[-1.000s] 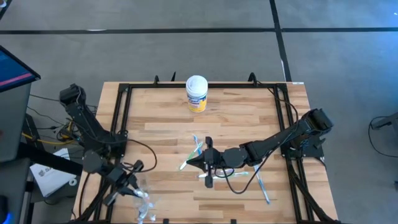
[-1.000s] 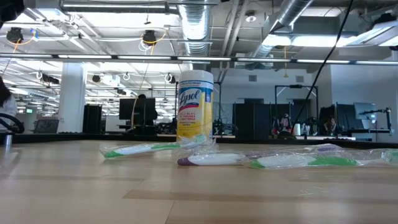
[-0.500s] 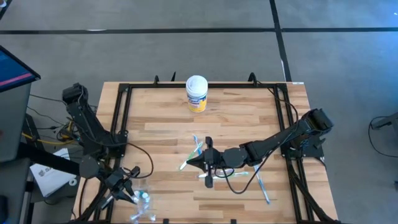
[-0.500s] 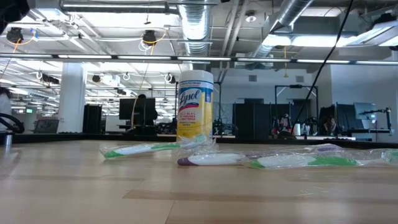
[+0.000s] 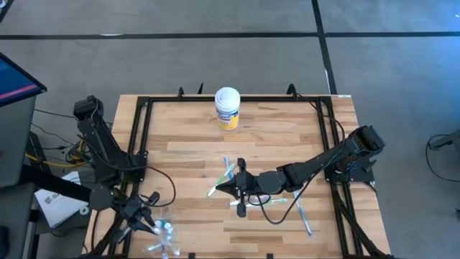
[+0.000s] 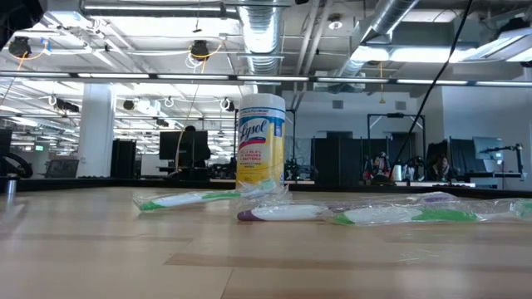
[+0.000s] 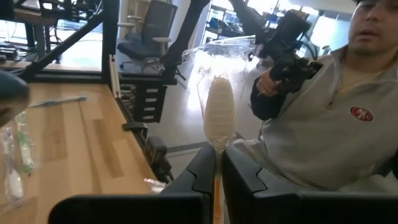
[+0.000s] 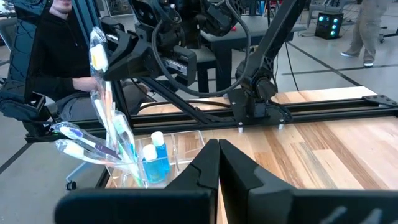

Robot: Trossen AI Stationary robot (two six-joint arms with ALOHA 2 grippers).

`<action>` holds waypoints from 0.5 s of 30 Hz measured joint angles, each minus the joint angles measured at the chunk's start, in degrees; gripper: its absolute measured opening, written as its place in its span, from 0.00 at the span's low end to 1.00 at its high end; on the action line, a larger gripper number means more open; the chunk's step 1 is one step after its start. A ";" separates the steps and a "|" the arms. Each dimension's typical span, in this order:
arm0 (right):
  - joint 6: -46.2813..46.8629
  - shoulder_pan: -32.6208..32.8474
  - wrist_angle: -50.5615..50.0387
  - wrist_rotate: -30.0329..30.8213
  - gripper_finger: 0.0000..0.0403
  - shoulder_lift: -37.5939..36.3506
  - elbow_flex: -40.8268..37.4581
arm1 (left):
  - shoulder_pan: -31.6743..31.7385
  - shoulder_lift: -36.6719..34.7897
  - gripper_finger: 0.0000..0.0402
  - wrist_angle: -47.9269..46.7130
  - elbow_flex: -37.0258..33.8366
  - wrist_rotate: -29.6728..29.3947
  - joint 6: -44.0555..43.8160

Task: Pick & Place toothbrushing station
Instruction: Put the orange toothbrush into the transparent organizer

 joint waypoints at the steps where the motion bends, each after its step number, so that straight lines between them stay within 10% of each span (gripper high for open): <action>1: 0.00 0.00 0.00 0.00 0.00 0.00 0.00 | 0.01 0.01 0.01 -0.56 0.00 -0.01 -0.02; 15: 0.00 0.00 -0.20 0.00 0.00 0.00 0.00 | 0.02 5.47 0.01 -1.49 -0.02 -0.76 -0.46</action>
